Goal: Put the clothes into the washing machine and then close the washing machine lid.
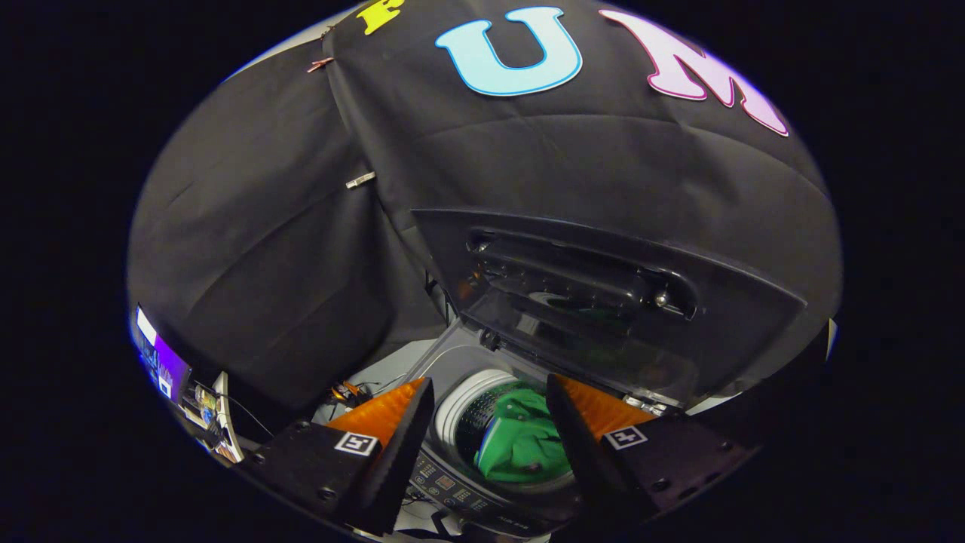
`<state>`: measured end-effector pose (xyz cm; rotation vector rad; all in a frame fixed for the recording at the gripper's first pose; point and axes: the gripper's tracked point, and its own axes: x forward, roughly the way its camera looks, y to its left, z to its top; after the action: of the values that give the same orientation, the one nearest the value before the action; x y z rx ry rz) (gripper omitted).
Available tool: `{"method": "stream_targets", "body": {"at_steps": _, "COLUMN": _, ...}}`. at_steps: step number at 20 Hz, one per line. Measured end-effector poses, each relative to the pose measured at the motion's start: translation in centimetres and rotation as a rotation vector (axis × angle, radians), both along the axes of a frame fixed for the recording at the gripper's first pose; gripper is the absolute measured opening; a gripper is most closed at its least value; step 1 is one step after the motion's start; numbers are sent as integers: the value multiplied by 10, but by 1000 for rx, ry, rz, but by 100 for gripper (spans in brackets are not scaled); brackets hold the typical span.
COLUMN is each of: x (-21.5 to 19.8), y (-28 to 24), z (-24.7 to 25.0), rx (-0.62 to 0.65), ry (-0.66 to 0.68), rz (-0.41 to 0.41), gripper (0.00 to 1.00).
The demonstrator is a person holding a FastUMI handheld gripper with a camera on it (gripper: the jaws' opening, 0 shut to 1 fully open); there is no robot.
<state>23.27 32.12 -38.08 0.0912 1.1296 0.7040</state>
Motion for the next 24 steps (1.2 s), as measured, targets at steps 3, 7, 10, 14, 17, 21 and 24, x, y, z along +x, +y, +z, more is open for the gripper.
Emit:
{"method": "stream_targets", "body": {"at_steps": 3, "x": -3, "y": 8, "z": 12, "rx": 42, "ry": -19, "rz": 33, "gripper": 99}}
{"method": "stream_targets", "body": {"at_steps": 7, "x": -4, "y": 21, "z": 29, "rx": 100, "ry": -84, "rz": 78, "gripper": 99}}
{"method": "stream_targets", "body": {"at_steps": 10, "x": 6, "y": 27, "z": 47, "rx": 161, "ry": -130, "rz": 52, "gripper": 99}}
{"method": "stream_targets", "body": {"at_steps": 14, "x": 37, "y": 26, "z": 78, "rx": 242, "ry": -286, "rz": -23, "gripper": 99}}
{"method": "stream_targets", "body": {"at_steps": 17, "x": 61, "y": 20, "z": 99, "rx": 265, "ry": -425, "rz": -87, "gripper": 99}}
{"method": "stream_targets", "body": {"at_steps": 21, "x": 100, "y": -8, "z": 115, "rx": 214, "ry": -600, "rz": -249, "gripper": 99}}
{"method": "stream_targets", "body": {"at_steps": 24, "x": 121, "y": -27, "z": 112, "rx": 137, "ry": -679, "rz": -373, "gripper": 98}}
